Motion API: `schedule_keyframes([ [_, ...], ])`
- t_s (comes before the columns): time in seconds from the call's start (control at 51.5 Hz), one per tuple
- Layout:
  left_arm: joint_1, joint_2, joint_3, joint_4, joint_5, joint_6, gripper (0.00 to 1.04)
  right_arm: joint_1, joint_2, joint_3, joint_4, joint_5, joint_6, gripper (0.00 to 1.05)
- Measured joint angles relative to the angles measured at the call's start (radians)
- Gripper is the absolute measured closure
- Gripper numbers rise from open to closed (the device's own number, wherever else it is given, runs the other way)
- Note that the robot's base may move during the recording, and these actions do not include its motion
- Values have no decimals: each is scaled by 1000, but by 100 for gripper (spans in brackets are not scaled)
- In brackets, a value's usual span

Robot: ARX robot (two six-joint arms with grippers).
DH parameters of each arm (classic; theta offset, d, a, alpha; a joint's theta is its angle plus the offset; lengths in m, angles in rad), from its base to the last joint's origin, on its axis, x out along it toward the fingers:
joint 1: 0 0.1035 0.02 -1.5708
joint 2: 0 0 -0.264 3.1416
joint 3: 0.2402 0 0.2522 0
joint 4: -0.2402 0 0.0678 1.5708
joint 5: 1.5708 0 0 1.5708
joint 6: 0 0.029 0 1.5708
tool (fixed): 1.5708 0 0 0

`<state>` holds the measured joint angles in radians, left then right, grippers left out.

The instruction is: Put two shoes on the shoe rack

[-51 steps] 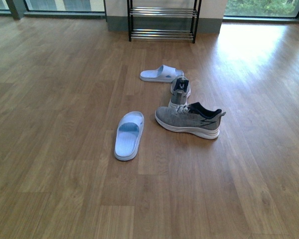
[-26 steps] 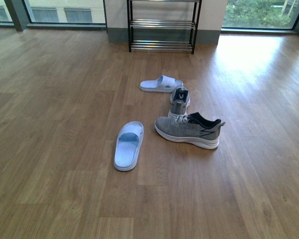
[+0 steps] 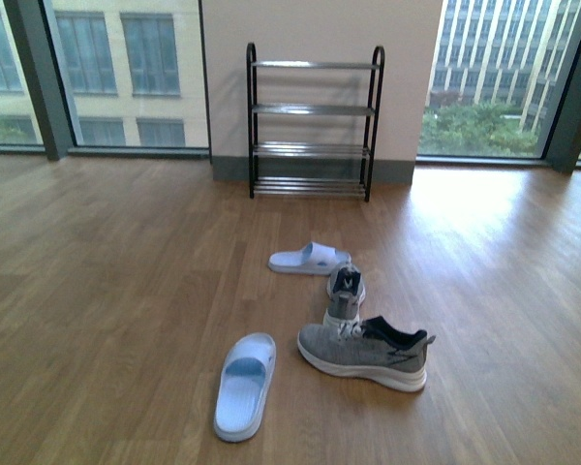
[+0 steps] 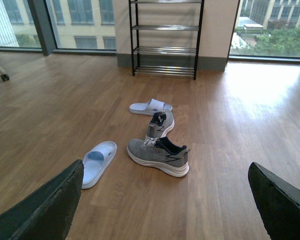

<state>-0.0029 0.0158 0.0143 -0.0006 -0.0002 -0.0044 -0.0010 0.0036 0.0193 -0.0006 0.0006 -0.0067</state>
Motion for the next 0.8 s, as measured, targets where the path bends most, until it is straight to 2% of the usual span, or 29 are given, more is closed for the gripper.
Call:
schedule_keyframes([
  [0.797,0,0,0,0,0,0,9,0,0,0,0,0,0,9],
])
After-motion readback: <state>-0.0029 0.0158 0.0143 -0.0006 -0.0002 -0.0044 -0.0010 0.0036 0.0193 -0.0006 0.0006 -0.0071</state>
